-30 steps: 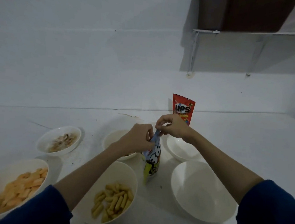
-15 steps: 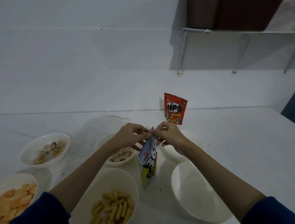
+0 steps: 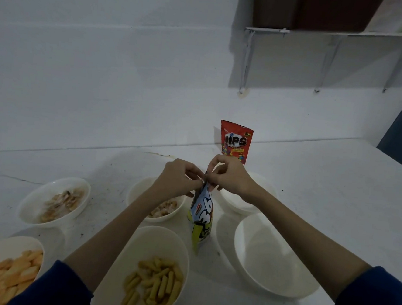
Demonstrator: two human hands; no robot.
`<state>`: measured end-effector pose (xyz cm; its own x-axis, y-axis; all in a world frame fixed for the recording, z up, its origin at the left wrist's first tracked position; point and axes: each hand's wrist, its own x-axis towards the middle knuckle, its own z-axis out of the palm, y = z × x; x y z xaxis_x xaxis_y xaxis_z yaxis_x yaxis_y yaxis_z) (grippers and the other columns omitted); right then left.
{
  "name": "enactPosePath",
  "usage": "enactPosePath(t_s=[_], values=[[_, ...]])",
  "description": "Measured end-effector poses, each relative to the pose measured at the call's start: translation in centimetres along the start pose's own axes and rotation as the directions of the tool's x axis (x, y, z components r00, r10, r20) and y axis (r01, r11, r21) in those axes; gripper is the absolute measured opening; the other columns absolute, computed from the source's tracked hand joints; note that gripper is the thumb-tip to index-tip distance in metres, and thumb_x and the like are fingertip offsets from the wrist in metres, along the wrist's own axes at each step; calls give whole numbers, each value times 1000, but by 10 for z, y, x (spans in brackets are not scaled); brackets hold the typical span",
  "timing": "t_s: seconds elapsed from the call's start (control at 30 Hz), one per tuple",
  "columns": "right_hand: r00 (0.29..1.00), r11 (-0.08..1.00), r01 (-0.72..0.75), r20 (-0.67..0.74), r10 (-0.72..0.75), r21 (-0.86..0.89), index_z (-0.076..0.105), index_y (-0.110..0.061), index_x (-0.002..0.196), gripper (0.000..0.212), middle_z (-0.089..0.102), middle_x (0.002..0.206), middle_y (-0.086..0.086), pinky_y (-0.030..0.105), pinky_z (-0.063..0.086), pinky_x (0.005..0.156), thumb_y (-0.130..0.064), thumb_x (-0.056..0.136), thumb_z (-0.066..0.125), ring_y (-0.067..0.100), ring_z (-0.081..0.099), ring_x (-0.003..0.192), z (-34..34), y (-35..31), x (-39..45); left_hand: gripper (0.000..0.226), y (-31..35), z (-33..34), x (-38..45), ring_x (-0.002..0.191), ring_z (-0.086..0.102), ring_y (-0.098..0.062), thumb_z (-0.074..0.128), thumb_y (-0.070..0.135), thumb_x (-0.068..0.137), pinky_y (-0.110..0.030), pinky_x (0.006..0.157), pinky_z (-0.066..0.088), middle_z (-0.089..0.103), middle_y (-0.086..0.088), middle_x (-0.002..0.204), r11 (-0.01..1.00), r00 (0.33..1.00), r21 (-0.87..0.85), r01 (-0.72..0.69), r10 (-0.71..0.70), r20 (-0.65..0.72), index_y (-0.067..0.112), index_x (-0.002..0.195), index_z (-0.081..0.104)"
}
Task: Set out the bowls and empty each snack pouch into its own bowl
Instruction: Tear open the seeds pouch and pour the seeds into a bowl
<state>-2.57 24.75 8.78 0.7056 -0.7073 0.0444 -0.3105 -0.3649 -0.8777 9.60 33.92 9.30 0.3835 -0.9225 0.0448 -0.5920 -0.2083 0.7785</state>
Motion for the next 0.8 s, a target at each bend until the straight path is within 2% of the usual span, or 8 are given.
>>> enactPosePath(t_s=[0.07, 0.17, 0.3, 0.47, 0.57, 0.67, 0.73, 0.8], values=[[997, 989, 73, -1, -74, -126, 56, -9, 75, 12, 69, 78, 23, 22, 53, 55, 0, 78, 63, 27, 67, 61, 1, -4, 0, 27, 3, 1, -1, 66, 64, -11, 68, 6, 74, -15, 50, 55, 65, -3, 81, 999, 999, 39, -10, 9, 32, 7, 101, 65], [996, 984, 91, 20, -89, -153, 61, -5, 76, 5, 68, 72, 21, 27, 54, 58, -2, 77, 64, 26, 65, 55, 2, -6, -3, 23, 3, 2, -3, 60, 61, -7, 70, 4, 71, -10, 45, 50, 63, -1, 71, 998, 1000, 49, -27, 28, -11, 9, 93, 62], [996, 988, 61, 75, -51, -142, 62, -2, 77, 3, 63, 58, 8, 14, 49, 48, 1, 77, 62, 10, 60, 45, 2, -4, -8, 17, -1, 4, -6, 54, 60, -2, 71, 5, 67, -7, 52, 48, 65, 0, 64, 991, 993, 109, -72, 82, -85, 13, 80, 63], [994, 955, 111, 23, -109, -276, 67, -5, 74, 8, 67, 67, 14, 25, 50, 54, 1, 75, 62, 17, 57, 48, -6, 2, -9, 9, -16, -9, -8, 50, 56, 11, 69, 8, 70, -6, 55, 45, 62, 9, 55, 964, 973, 228, -136, 173, -153, 14, 73, 74], [986, 936, 160, 97, -136, -313, 71, -3, 82, 16, 67, 69, 10, 25, 50, 58, 1, 78, 57, 13, 58, 54, -9, 1, -9, 14, -14, -16, -10, 53, 63, 4, 61, 6, 81, -11, 59, 53, 67, 4, 74, 973, 986, 169, -158, 166, -35, 12, 84, 73], [936, 920, 213, 337, -96, -329, 73, -8, 93, 28, 69, 79, 2, 11, 46, 61, 2, 82, 49, -3, 58, 64, -19, -7, -11, 17, -11, -23, -14, 80, 69, -9, 54, 10, 89, -26, 73, 59, 62, 10, 92, 982, 973, 106, -155, 133, 189, 16, 99, 66], [879, 904, 256, 471, -70, -343, 71, -12, 100, 26, 71, 96, 3, 13, 47, 72, -2, 85, 53, -4, 58, 74, -29, -11, -14, 19, -13, -30, -15, 91, 68, -13, 57, 12, 88, -28, 81, 57, 62, 11, 101, 977, 946, 104, -185, 149, 286, 25, 102, 63], [855, 871, 305, 513, -72, -386, 71, -14, 101, 20, 71, 102, 4, 22, 49, 81, -8, 84, 60, -2, 59, 78, -31, -11, -16, 27, -17, -34, -16, 94, 67, -10, 61, 11, 86, -26, 85, 54, 62, 13, 106, 975, 923, 97, -198, 152, 354, 25, 109, 62]])
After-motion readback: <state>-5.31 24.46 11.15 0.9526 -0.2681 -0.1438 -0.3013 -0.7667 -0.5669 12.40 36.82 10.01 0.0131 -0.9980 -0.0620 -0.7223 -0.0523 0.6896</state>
